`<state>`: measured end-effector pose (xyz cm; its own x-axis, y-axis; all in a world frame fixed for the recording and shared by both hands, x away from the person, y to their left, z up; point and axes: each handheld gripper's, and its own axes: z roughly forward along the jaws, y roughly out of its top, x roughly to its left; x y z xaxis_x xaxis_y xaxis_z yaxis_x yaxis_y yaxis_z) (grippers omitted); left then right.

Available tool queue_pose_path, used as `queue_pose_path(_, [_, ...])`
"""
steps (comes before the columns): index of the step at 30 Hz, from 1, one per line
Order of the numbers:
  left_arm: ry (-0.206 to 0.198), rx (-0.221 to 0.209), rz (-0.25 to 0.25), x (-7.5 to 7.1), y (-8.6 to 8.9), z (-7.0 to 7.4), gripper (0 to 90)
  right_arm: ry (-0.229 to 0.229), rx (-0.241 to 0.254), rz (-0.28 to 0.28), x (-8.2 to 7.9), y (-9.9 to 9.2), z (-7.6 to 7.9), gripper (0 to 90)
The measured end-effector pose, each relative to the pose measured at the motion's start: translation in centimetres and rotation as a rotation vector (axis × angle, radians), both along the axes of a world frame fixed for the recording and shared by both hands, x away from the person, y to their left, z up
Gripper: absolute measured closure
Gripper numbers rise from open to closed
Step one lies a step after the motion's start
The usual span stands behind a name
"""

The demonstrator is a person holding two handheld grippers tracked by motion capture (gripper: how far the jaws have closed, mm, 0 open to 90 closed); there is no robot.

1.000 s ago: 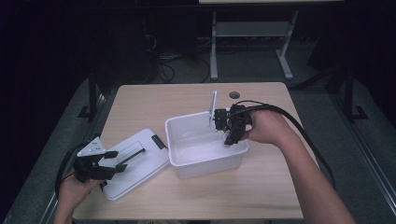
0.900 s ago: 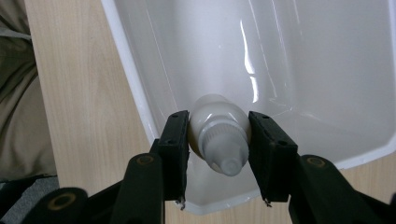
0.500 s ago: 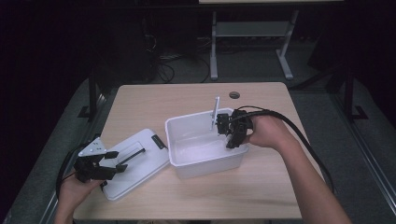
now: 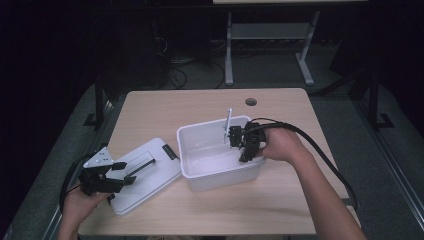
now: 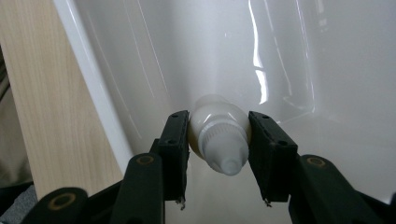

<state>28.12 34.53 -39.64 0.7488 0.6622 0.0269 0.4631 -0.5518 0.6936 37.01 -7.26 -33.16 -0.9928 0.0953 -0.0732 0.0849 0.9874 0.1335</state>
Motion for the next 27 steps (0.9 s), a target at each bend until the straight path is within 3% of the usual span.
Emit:
queue_pose_path(11, [-0.003,0.0,0.001,0.0,0.2,0.1,34.5,0.019,-0.01,0.0,0.5,0.7,-1.5,59.6])
queue_pose_path(27, [-0.009,-0.012,0.006,-0.1,0.2,0.2,34.5,0.049,-0.033,-0.013,0.8,0.9,-2.5,59.5])
